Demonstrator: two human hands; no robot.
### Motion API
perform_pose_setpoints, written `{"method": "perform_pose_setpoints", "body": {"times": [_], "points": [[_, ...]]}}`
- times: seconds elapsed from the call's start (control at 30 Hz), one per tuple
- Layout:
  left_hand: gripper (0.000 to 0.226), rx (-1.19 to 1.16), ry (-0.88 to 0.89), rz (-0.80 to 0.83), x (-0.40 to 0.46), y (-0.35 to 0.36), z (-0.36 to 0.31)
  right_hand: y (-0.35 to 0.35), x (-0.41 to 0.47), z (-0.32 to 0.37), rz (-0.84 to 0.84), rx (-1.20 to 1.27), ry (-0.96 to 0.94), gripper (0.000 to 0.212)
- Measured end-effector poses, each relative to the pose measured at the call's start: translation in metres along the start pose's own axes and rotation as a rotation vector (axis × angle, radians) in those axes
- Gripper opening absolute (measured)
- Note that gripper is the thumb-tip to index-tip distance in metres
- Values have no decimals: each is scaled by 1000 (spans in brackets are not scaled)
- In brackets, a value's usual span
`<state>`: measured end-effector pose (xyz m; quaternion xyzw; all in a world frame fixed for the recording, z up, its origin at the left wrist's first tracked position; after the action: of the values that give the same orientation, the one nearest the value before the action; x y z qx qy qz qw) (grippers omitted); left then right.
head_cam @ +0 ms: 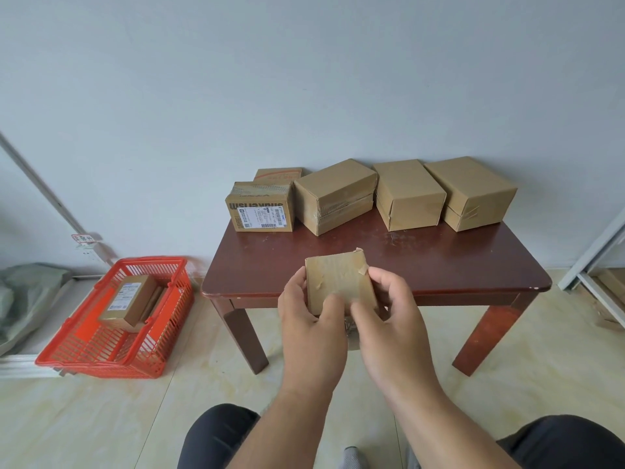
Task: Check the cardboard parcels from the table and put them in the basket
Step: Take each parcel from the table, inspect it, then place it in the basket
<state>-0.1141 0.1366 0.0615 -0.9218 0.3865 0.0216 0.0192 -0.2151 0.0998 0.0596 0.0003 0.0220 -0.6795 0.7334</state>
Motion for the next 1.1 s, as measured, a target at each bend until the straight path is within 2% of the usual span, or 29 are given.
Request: {"method": "perform_pose_setpoints", "body": {"times": [0.13,0.37,0.5,0.73,0.8,0.9,1.1], "points": [[34,-31,10,1,4,-1,3,0,0,0,1,1,-6,48],[37,-4,72,-8,-7,2,2,-1,12,1,35,-54,-17,58],[38,31,74,40,-12,4,4,0,19,-2,77,55,86,54],[32,51,90,-17,0,2,7,2,8,-5,113,56,53,56],[23,30,82,-46,3,0,4,3,5,-5,122,35,35,58],[21,27,83,-57,4,-2,5,3,4,-3,130,18,28,53],[26,59,150,-19,-4,1,2,-2,13,3,-4,-2,47,30]]}}
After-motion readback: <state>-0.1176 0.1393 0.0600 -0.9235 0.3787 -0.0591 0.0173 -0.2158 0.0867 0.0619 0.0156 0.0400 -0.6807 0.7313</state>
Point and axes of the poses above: each hand's wrist, its own x-axis towards the middle knuckle, its own y-axis out of the palm, z = x × y, the point moved 2 cm from there along x, towards the middle knuckle, and after that the axes turned 4 degrees about -z, right-handed, at the moved point
